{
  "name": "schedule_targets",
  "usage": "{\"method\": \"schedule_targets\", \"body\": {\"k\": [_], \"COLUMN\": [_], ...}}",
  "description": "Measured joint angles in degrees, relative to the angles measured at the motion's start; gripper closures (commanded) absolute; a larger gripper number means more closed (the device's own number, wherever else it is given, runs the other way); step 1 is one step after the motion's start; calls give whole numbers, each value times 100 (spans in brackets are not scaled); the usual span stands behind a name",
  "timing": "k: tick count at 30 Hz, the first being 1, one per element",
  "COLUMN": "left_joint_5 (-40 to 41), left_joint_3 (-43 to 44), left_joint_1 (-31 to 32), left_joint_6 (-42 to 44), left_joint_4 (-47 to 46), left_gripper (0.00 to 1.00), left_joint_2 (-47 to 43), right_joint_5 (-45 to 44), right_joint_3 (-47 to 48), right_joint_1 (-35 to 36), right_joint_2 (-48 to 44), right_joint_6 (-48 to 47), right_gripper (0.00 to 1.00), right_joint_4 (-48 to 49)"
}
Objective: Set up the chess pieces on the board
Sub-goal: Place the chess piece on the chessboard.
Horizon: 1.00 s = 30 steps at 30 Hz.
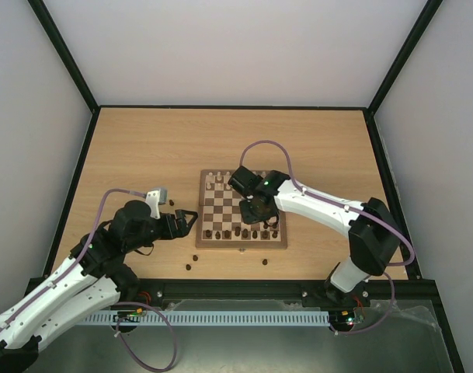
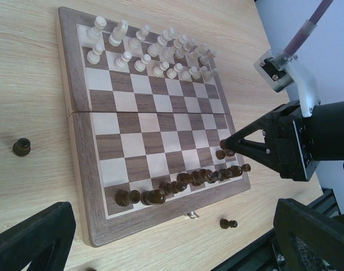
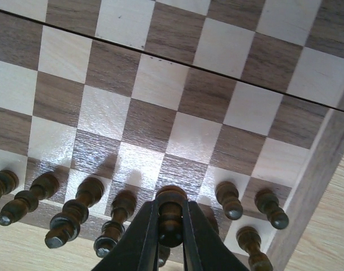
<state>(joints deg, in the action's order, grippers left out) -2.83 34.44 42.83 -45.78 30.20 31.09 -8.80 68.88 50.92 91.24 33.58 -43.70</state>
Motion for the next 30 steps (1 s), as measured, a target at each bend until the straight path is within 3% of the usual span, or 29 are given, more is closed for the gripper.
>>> {"method": "schedule_targets", "body": {"k": [30], "left_joint_5": [35], "left_joint_3": [0], "left_joint_1": [0], "left_joint_6": [-79], "left_joint_4": [61], "left_gripper": [1], "left_joint_2": [-2], "right_joint_5": [170], "right_joint_3": [-501], "right_joint_1": [-35], "right_joint_2": [498], "right_joint_6": [-146], "right_gripper": [89], "right_joint_4": [533]}}
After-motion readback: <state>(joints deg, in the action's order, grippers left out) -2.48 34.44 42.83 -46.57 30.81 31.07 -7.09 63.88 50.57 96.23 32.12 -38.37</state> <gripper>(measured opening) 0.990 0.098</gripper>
